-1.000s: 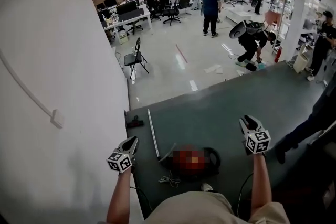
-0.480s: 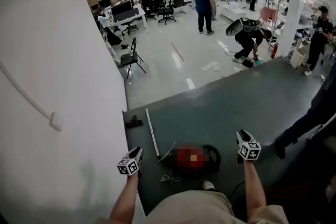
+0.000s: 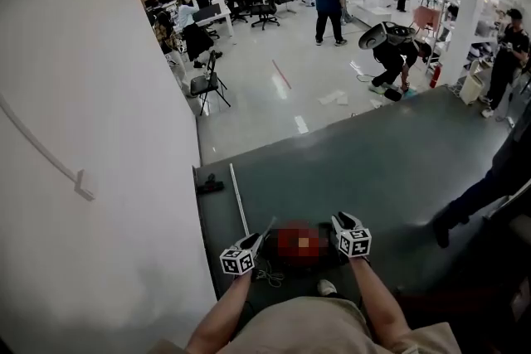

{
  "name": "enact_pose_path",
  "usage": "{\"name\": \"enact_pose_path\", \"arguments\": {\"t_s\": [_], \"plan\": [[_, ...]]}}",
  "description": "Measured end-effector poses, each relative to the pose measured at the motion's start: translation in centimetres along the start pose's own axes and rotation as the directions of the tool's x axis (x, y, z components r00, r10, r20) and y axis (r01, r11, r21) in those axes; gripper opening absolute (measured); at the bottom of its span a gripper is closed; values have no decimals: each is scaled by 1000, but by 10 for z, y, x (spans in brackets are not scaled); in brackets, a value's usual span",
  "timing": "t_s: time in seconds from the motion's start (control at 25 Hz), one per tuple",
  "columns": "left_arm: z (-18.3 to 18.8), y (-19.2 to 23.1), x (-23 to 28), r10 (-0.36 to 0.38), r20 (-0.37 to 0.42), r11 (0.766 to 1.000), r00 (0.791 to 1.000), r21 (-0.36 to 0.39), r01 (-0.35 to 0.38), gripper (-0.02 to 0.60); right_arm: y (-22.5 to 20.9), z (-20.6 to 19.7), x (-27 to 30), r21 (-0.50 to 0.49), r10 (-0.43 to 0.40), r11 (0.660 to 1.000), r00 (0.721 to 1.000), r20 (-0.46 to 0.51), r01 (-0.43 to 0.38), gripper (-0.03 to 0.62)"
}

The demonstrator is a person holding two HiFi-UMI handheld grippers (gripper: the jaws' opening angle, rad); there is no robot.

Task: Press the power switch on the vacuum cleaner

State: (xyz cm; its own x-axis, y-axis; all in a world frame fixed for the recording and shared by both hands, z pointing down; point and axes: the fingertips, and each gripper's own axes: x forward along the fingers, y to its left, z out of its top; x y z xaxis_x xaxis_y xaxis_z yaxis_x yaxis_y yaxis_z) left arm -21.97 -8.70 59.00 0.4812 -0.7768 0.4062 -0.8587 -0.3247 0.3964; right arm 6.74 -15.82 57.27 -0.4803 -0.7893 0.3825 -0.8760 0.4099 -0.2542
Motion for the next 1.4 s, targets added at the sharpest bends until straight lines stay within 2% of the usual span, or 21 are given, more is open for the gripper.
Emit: {"name": "enact_pose_path", "arguments": {"t_s": [0.24,0.56,1.12,1.16,1.4], "plan": [[5,-53,42,-80,-36,994,996,76,82,58,61,2,36,31,69,997,998,9,-69,101],[2,-76,68,-90,-66,989,994,109,97,58,123,-9,59,-9,159,987,987,-35,-159,101],[16,-75,78,-72,-56,987,996,143,79,58,130,-6,67,-60,181,981,982,-61,-185,98],[14,-76,79,-71,-59,986,996,147,79,58,129,-8,66,-81,176,980,981,-77,-182,19],[19,-83,81,-74,-60,983,995,166,83,57,123,0,58,-168,153,971,983,-98,-168,8]]}}
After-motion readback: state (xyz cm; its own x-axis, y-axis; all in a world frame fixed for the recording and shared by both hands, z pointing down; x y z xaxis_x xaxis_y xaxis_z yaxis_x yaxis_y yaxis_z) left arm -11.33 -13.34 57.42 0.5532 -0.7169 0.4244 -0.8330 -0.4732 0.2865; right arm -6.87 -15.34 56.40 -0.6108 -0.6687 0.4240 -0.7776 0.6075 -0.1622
